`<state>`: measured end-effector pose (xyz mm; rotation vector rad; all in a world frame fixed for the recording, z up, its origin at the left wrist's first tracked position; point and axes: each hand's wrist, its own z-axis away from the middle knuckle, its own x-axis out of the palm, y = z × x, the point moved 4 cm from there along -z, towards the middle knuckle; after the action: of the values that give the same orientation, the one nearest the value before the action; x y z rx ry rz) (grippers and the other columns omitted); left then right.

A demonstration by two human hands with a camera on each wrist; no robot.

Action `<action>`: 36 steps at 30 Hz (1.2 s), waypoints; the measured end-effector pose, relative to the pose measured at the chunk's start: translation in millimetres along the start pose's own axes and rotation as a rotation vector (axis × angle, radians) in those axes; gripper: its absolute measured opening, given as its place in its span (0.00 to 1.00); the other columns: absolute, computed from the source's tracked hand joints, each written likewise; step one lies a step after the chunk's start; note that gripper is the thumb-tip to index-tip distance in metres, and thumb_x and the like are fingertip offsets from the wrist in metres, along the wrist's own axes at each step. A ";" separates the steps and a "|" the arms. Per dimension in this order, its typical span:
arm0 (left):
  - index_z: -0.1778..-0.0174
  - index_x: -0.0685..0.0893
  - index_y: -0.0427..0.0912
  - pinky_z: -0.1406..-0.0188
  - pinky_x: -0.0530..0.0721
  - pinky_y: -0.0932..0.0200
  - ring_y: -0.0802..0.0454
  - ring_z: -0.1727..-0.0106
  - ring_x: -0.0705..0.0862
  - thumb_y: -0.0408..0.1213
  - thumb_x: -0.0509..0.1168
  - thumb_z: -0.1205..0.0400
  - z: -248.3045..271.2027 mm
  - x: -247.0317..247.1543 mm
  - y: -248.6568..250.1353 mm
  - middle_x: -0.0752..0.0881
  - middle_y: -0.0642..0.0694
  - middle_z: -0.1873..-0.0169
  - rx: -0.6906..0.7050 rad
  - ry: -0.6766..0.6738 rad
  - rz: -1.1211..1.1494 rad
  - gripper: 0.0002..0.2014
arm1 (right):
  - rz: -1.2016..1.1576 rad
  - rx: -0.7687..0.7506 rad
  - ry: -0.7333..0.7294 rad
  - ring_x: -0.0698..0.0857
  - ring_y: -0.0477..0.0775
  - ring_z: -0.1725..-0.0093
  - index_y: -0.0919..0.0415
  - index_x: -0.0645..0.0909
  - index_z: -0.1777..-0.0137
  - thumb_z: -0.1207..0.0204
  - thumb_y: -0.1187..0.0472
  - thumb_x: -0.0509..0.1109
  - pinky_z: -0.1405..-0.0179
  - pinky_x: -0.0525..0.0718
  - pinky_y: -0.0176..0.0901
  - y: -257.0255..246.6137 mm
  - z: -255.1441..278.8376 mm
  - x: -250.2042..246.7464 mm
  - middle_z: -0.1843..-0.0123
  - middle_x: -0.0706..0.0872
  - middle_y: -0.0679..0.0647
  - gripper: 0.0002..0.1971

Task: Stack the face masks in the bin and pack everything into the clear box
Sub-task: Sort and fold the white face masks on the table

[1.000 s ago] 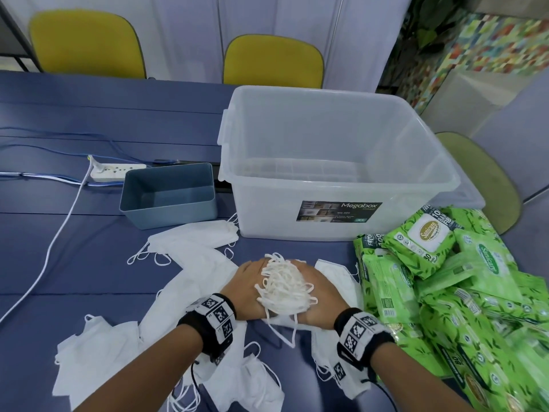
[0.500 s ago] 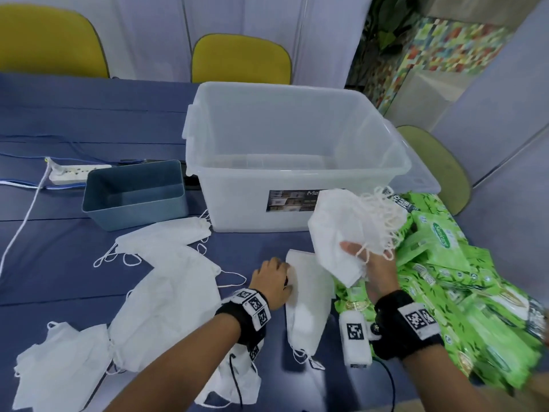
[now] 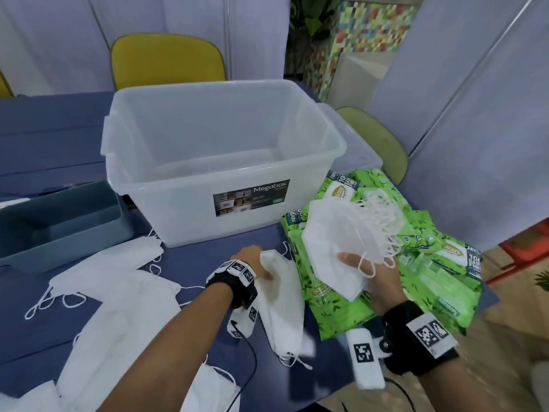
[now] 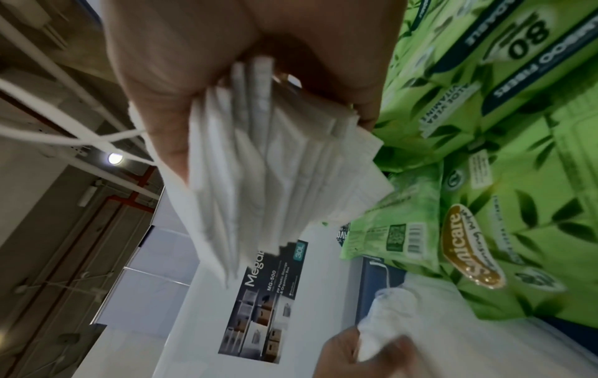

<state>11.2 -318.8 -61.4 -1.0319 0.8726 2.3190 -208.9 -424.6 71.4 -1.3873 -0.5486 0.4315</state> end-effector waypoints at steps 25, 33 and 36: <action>0.62 0.69 0.48 0.67 0.70 0.60 0.56 0.68 0.69 0.48 0.58 0.17 199.8 -110.1 -74.2 0.71 0.53 0.70 0.281 0.966 0.908 0.11 | -0.056 0.331 -0.152 0.91 0.57 0.52 0.60 0.86 0.44 0.53 0.59 0.86 0.59 0.85 0.49 66.4 -6.1 135.5 0.50 0.92 0.53 0.33; 0.42 0.76 0.50 0.33 0.77 0.57 0.61 0.34 0.78 0.51 0.67 0.23 209.2 -71.4 -32.4 0.81 0.57 0.37 0.524 0.654 0.625 0.17 | -0.123 0.467 -0.265 0.85 0.57 0.58 0.69 0.82 0.39 0.31 0.58 0.74 0.68 0.78 0.40 65.8 10.5 167.1 0.52 0.87 0.62 0.23; 0.32 0.78 0.48 0.23 0.65 0.49 0.61 0.25 0.68 0.55 0.63 0.22 205.9 -65.2 -35.4 0.79 0.63 0.36 0.527 0.692 0.486 0.24 | -0.156 0.475 -0.297 0.83 0.59 0.56 0.66 0.84 0.38 0.45 0.49 0.76 0.66 0.76 0.43 58.3 16.3 173.5 0.52 0.87 0.62 0.34</action>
<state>-26.8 -159.0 83.1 -1.5060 2.0622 1.8552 -77.7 -301.4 34.2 -0.8229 -0.7359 0.6013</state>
